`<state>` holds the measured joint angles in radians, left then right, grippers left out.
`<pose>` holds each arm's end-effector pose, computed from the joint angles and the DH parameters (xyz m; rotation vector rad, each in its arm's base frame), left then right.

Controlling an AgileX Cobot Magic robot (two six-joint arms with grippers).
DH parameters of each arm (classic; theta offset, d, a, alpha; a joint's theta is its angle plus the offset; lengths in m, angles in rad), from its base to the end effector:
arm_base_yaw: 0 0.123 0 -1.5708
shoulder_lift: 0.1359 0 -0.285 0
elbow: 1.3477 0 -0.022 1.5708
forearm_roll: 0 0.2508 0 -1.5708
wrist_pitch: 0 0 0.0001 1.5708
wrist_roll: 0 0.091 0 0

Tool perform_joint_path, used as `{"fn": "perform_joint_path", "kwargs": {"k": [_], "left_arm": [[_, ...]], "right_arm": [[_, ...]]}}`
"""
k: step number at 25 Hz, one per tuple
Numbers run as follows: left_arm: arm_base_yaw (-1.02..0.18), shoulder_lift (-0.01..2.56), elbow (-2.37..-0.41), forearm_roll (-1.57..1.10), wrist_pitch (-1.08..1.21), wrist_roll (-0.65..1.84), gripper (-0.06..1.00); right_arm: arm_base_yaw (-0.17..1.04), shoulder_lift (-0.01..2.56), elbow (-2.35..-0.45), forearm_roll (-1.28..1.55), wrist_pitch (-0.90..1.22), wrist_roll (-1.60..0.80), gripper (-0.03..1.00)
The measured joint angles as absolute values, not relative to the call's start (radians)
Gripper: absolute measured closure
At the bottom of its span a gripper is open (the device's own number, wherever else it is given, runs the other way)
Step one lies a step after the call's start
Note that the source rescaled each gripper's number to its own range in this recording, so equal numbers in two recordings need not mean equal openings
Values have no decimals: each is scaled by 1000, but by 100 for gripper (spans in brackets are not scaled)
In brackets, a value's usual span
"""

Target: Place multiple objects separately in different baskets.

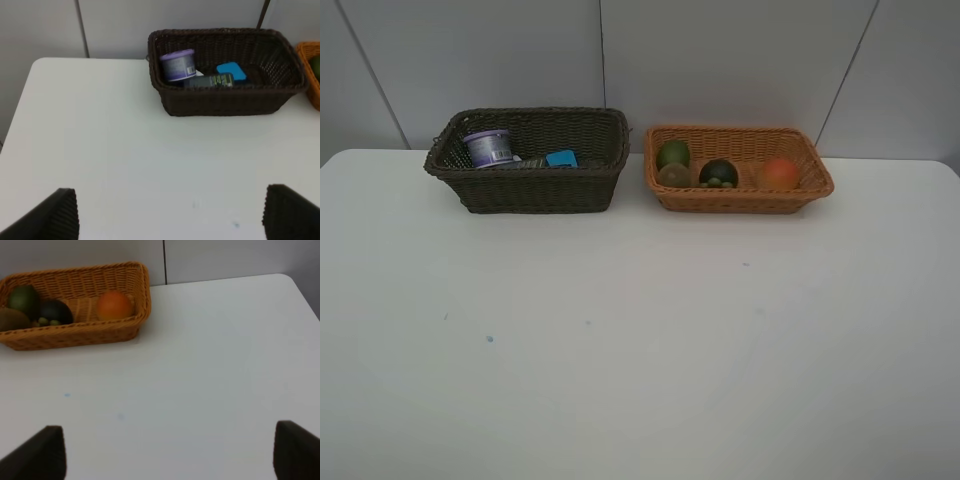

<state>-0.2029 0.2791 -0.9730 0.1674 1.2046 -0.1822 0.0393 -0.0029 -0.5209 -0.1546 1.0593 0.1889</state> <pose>-0.0129 0.0171 0.3935 -0.0203 1.9845 -0.0550 -0.0078 -0.0125 0.2839 0.1593 2.0036 -0.0386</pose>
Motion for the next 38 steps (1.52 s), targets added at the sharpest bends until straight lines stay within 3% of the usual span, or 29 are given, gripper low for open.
{"fn": "perform_joint_path", "kwargs": {"k": [13, 27, 38], "left_arm": [[0, -8, -847, 86, 1206, -137, 0], [11, -8, -517, 44, 1096, -133, 0], [-30, -8, -506, 51, 1068, -133, 0]], "right_arm": [[39, -3, -521, -155, 1059, 189, -3], [39, -3, -521, -155, 1059, 189, -3], [39, -3, -521, -155, 1059, 189, -3]]}}
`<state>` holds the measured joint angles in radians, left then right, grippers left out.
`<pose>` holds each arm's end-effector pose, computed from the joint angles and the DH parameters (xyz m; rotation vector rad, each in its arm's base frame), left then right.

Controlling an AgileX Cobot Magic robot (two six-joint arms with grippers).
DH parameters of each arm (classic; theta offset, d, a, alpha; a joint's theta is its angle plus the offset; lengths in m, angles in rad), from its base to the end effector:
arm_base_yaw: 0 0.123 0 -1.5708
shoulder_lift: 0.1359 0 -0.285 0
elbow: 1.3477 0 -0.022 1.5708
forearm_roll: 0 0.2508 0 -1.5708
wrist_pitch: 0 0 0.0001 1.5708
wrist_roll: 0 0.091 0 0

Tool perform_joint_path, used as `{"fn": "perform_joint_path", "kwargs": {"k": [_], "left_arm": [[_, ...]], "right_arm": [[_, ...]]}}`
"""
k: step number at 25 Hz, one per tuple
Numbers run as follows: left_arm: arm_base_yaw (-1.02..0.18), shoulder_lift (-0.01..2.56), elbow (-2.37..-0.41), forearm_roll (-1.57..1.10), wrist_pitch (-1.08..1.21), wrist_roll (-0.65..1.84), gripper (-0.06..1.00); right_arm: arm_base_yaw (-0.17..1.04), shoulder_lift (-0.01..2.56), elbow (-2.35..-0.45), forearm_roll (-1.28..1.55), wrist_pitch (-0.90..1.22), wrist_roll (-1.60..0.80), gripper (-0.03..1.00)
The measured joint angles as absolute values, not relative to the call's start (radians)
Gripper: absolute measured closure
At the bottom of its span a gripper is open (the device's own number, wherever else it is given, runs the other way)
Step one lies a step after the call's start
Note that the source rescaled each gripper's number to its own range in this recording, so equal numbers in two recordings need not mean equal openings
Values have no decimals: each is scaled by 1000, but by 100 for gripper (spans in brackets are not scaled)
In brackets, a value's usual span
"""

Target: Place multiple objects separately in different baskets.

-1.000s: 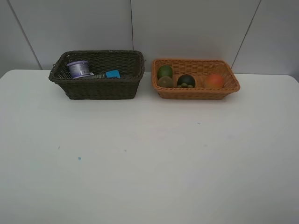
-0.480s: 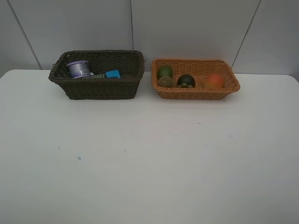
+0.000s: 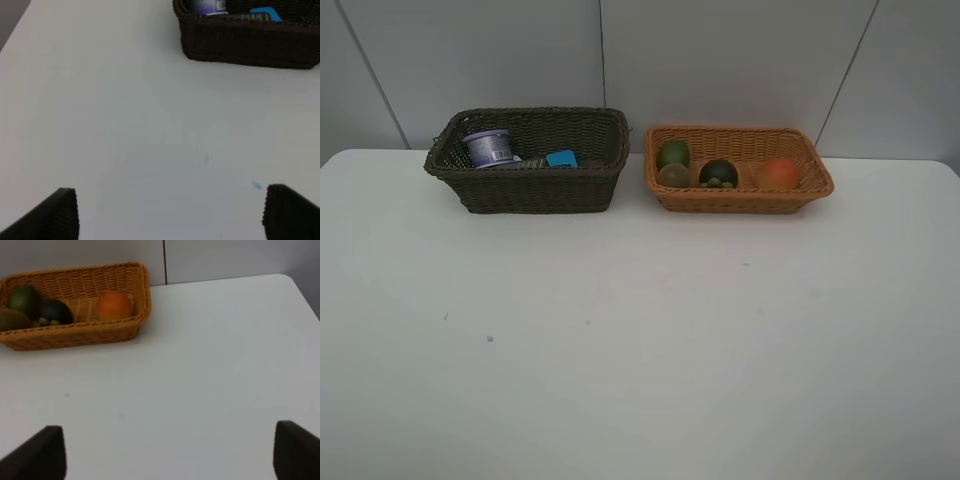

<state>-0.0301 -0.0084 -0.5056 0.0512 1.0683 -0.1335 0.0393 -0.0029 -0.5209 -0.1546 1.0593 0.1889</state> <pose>-0.0070 0.0043 0.2783 -0.1083 2.0342 -0.0415 -0.0078 -0.0125 0.2839 0.1593 2.0036 -0.0386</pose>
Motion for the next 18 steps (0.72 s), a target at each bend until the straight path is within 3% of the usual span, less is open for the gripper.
{"fn": "perform_joint_path", "kwargs": {"k": [18], "left_arm": [[-34, -8, -504, 51, 1066, -133, 0]], "right_arm": [[39, -3, -521, -155, 1059, 189, -3]]}}
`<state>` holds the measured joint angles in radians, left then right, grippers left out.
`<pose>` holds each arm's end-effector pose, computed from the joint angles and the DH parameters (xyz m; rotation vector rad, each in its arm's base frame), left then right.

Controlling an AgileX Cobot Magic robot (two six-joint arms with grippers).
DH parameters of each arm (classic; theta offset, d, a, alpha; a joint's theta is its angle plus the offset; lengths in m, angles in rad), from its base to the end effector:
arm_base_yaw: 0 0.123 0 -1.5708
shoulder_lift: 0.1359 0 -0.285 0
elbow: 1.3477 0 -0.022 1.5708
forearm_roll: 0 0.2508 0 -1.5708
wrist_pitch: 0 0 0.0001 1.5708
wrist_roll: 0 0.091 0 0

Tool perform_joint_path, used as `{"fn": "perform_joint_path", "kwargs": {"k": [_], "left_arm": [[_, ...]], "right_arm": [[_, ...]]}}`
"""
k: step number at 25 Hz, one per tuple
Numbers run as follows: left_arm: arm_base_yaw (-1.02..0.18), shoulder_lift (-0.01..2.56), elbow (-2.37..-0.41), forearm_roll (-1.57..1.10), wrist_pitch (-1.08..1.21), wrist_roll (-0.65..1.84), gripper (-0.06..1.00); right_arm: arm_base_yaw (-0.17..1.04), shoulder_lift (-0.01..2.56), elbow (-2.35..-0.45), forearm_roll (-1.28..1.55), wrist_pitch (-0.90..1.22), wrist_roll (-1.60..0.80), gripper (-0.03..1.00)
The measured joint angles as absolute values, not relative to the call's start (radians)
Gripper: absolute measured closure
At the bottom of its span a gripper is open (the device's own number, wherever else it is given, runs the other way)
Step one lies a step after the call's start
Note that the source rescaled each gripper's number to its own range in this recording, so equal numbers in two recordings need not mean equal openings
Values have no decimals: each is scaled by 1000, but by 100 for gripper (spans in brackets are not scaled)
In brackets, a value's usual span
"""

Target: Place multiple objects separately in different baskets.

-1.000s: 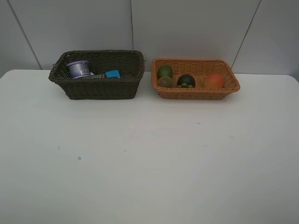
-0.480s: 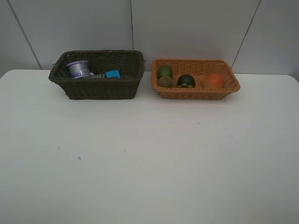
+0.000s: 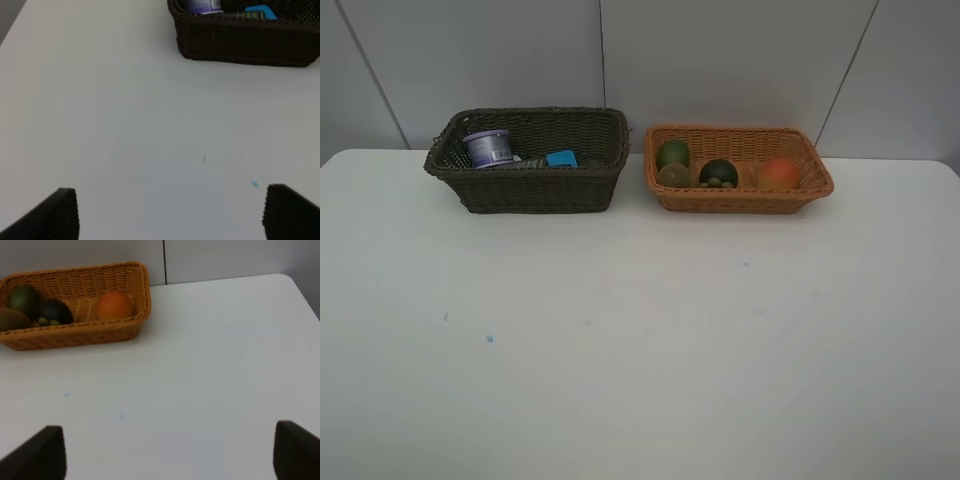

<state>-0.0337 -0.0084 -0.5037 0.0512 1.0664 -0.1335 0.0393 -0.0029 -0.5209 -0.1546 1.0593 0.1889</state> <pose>-0.0067 0.0043 0.2779 -0.1045 2.0344 -0.0438 -0.0078 -0.0125 0.2839 0.1593 2.0036 -0.0386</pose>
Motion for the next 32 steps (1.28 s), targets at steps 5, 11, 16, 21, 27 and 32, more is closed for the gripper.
{"fn": "perform_joint_path", "kwargs": {"k": [5, 11, 16, 21, 27, 32], "left_arm": [[-34, -8, -504, 51, 1066, -133, 0], [-34, -8, -504, 51, 1066, -133, 0], [-34, -8, -504, 51, 1066, -133, 0], [-34, -8, -504, 51, 1066, -133, 0], [-34, -8, -504, 51, 1066, -133, 0], [-34, -8, -504, 51, 1066, -133, 0]], "right_arm": [[39, -3, -521, -155, 1059, 189, -3], [39, -3, -521, -155, 1059, 189, -3], [39, -3, -521, -155, 1059, 189, -3], [39, -3, -521, -155, 1059, 189, -3], [39, -3, -521, -155, 1059, 189, -3], [39, -3, -521, -155, 1059, 189, -3]]}}
